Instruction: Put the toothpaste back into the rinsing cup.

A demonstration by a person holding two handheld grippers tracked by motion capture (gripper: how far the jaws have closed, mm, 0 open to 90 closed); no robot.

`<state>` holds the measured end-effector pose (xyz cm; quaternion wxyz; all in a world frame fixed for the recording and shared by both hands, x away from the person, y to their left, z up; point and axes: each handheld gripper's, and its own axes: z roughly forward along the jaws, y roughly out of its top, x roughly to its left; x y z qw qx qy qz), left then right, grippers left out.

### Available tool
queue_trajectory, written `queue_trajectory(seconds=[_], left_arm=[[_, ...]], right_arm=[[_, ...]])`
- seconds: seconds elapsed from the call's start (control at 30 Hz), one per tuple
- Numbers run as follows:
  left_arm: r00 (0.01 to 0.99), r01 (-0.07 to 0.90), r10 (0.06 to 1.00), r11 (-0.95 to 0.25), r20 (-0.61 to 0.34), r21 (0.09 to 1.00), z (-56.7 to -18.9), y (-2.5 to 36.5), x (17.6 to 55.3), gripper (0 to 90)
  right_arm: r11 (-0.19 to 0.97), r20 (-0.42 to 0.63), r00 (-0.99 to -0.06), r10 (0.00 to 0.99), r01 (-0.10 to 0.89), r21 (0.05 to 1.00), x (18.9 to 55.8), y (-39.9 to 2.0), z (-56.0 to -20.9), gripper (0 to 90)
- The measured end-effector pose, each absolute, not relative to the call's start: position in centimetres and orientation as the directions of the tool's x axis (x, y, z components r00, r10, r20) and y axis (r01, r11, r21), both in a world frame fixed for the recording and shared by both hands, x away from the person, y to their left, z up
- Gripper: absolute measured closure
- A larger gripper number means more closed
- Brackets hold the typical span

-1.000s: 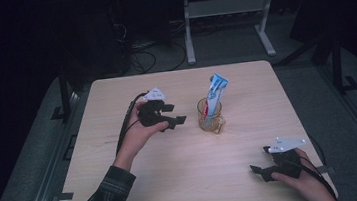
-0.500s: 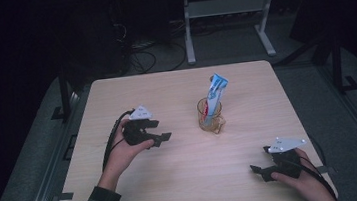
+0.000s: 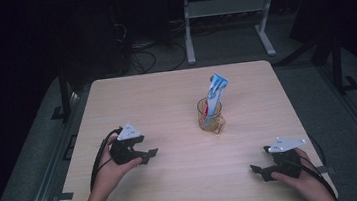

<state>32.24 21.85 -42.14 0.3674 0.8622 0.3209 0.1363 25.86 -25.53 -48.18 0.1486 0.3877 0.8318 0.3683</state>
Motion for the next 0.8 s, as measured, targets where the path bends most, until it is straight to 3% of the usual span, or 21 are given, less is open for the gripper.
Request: queue_trajectory(seconds=[0.8], left_arm=[[0.711,0.473,0.700,-0.539,0.059,0.698,-46.3,24.4,27.3,22.1]], right_arm=[[0.430,0.034,-0.654,0.756,0.535,0.727,25.9,-25.5,-48.2,13.5]])
